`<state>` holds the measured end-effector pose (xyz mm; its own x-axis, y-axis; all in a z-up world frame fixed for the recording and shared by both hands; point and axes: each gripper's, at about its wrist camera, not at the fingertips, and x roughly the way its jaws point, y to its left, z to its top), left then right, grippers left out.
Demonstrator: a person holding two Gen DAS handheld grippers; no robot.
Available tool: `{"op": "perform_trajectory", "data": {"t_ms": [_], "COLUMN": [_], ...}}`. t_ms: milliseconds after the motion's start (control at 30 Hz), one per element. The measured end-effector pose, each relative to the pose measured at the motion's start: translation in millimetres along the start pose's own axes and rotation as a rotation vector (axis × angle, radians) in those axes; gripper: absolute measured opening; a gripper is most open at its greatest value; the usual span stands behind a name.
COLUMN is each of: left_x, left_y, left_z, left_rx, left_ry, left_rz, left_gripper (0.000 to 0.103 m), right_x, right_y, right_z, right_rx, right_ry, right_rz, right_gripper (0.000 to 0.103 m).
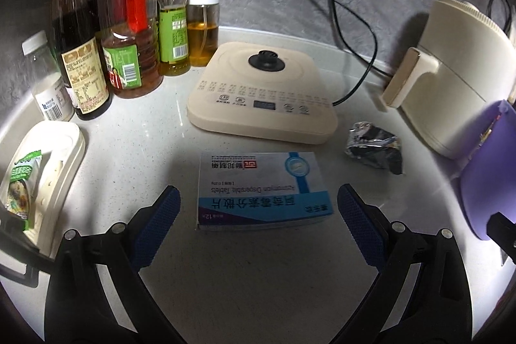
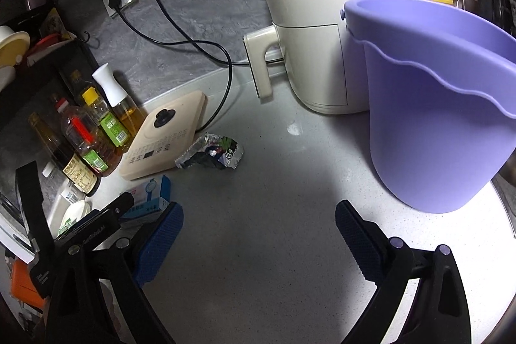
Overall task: Collect trash
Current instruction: 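Move both tools back toward the medicine box and foil packet, then lower the left tool around the blue-and-white medicine box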
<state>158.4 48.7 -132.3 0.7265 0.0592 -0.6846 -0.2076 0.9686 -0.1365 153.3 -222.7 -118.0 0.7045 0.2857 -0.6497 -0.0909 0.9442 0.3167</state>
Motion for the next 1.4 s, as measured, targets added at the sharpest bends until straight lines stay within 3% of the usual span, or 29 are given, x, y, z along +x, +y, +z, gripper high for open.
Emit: {"op": "perform_trajectory", "data": {"t_ms": [267,500,867,1100,1400], "left_x": [15.9,12.8,-3.1,0.2,24.1], "left_y": [1.8,-10.5,-55.4,-38.3,-18.1], "left_z": [-2.2,-3.9,-12.6,2.0,27.5], "left_rx": [-0.016,-0.017,0.075,0.103,0.059], "left_ry": [0.019,0.035,0.055,0.014,0.010], "left_rz": [0.001,-0.055,-0.155,-0.101,-0.110], "left_gripper": [0.097,0.097,0.093,0.093,0.093], "right_x": [5.3,3.4,-10.6,-10.9,2.4], "right_y": [0.8,3.3,-5.1,-5.9,-4.2], "right_z": [-1.0,-3.3,-0.2,1.6,3.4], "right_rx": [-0.003,-0.011,0.009,0.016,0.012], "right_ry": [0.011,0.014,-0.017,-0.022,-0.003], "right_rz": [-0.009,-0.004,-0.011,-0.009,-0.022], "right_gripper": [0.093,0.093,0.093,0.093,0.093]}}
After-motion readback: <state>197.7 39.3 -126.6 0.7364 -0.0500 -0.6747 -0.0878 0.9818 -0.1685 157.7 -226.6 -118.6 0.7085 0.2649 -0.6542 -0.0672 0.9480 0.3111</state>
